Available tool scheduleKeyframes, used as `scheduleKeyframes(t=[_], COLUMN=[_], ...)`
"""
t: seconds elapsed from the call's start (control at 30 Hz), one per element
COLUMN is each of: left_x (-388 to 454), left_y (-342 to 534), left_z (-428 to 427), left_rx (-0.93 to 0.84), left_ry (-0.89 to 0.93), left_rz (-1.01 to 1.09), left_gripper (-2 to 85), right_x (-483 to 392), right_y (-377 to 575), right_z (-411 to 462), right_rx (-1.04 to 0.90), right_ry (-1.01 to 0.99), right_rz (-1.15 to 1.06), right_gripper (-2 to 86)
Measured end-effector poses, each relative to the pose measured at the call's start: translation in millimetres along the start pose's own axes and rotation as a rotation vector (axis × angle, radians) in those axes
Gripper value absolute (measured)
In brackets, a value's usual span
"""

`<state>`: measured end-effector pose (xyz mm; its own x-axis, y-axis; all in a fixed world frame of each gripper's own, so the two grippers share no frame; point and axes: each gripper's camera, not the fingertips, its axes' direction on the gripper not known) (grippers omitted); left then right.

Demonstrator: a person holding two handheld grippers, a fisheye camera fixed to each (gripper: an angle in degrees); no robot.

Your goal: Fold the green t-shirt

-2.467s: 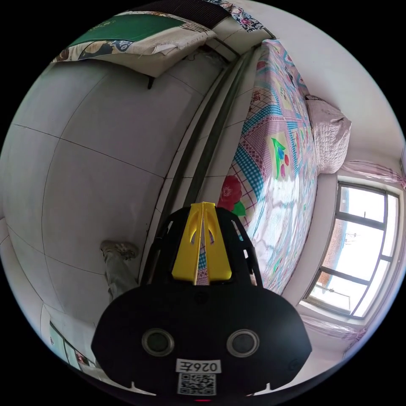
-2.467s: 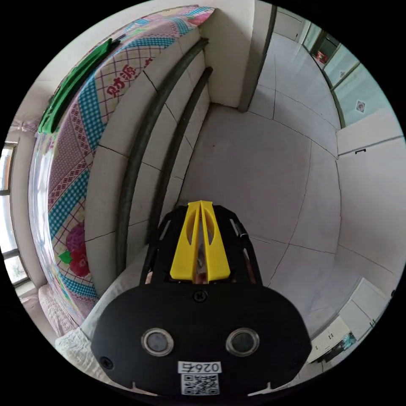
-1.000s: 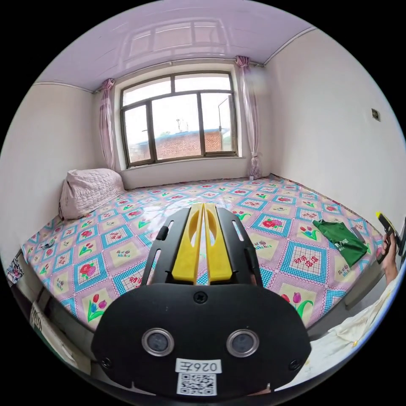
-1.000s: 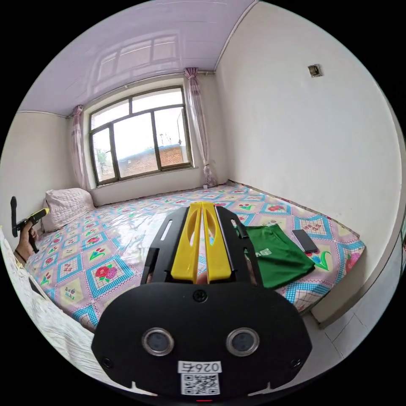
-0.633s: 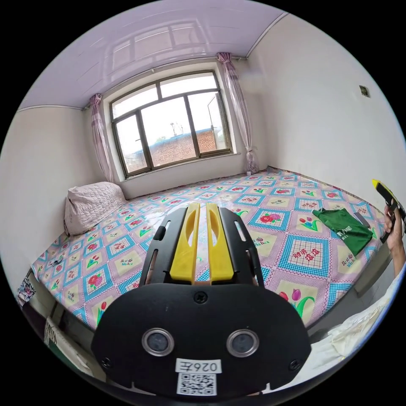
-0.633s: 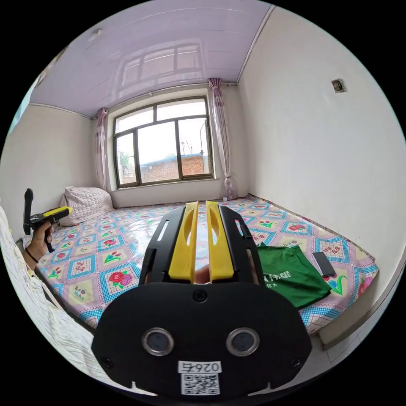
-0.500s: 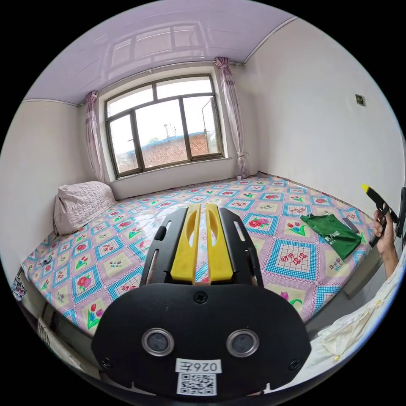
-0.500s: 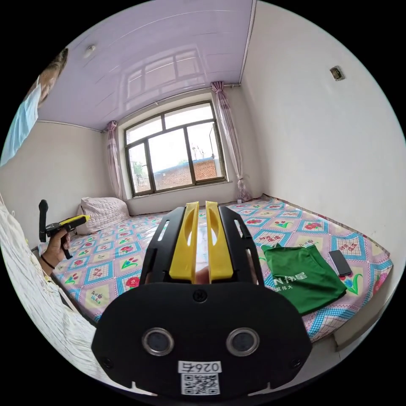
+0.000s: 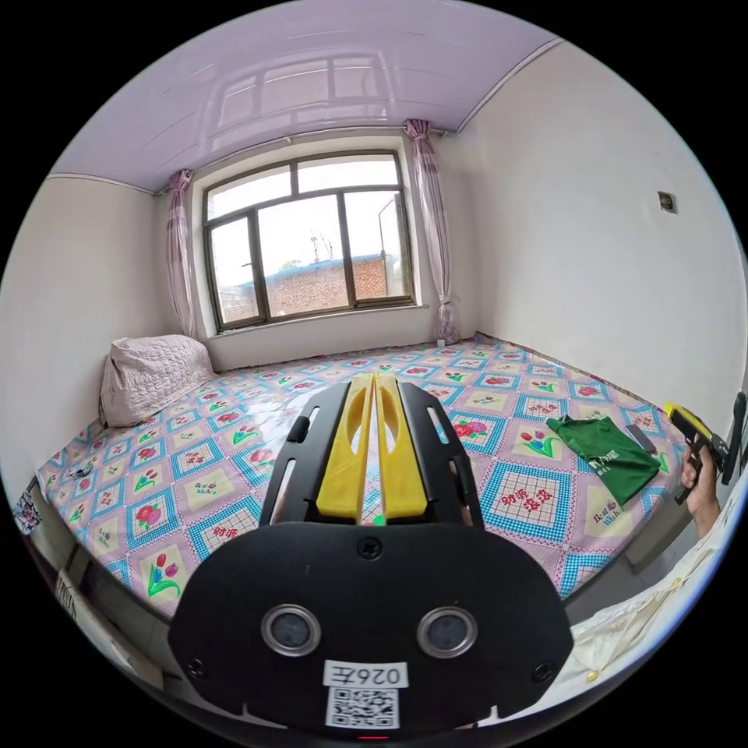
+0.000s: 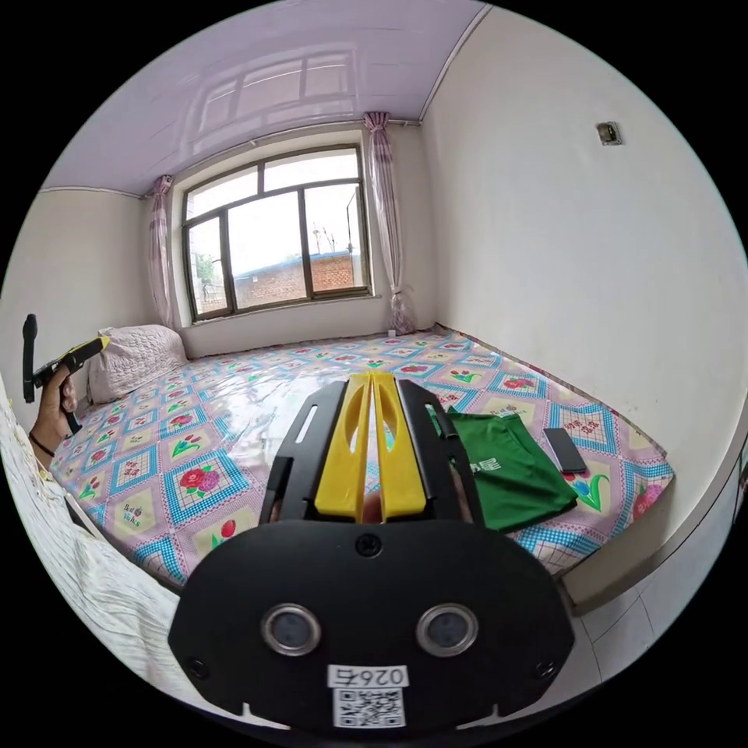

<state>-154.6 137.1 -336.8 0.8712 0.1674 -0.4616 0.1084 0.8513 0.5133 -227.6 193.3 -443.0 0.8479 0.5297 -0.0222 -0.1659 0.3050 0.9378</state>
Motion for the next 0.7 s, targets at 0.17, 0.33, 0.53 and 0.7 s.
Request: scheduleKeyframes(t=[0.17, 0.33, 0.53, 0.7], left_x=[-3.0, -4.4, -16.4, -25.1], left_y=[2.4, 4.1, 7.9, 11.2], left_z=[14.3, 32.2, 49.1, 50.3], left_rx=[-0.051, -0.109, -0.175, -0.191], left_ry=[-0.014, -0.017, 0.002, 0.002], left_rz=[-0.016, -0.033, -0.118, -0.166], left_gripper=[-1.0, -1.0, -1.0, -1.0], right_x=[49.0, 116.1, 158.9, 174.3], right_y=[38.3, 84.1, 122.2, 139.0], right_z=[55.2, 111.6, 149.9, 178.2], right_rx=[-0.147, -0.279, -0.348, -0.389], right_ry=[0.026, 0.014, 0.096, 0.137], right_rz=[0.055, 0.186, 0.183, 0.114], right_gripper=[-0.9, -0.9, -1.1, -1.3])
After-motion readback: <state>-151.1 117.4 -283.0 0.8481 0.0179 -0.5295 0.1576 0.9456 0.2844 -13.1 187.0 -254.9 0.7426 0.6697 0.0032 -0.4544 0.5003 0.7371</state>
